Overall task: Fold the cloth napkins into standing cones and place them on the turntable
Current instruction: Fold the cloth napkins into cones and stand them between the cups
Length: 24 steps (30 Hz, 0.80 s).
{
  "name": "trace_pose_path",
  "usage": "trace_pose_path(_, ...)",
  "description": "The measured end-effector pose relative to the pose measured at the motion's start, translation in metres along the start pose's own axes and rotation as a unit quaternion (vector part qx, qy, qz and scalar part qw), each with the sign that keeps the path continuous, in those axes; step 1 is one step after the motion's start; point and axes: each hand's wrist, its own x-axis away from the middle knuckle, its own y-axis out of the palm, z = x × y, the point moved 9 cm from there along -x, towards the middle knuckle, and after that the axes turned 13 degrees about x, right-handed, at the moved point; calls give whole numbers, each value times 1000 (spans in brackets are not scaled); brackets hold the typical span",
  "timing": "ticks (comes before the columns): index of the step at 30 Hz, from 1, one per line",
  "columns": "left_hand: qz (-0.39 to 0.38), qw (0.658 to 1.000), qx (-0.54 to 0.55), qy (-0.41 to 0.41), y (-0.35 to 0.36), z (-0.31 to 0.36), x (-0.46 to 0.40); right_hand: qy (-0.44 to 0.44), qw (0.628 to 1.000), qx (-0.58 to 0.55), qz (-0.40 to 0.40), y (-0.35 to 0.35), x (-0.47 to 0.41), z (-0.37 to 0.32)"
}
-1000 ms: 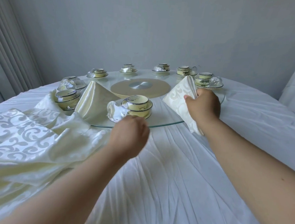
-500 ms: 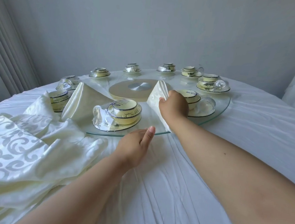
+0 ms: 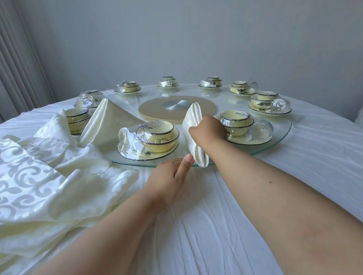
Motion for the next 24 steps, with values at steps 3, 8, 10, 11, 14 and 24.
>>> trace_pose_path(3, 29, 999, 16, -4, -3, -1, 1, -1, 1000, 12, 25, -7, -2, 2)
trace_pose_path(8, 55, 998, -23, 10, -5, -1, 1, -15, 999, 24, 15, -2, -3, 5)
trace_pose_path(10, 70, 996, -40, 38, -8, 3, 1, -20, 1000, 22, 11, 0, -2, 8)
trace_pose_path(11, 77, 995, -45, 47, -9, 4, 1, -23, 1000, 19, 10, -1, -1, 10)
trace_pose_path(14, 82, 993, -64, 55, -10, 7, 2, -36, 999, -4, 13, -6, 7, 18)
trace_pose_path(24, 59, 983, -171, 23, 11, 21, -26, -128, 988, -75, 50, -12, 49, 40)
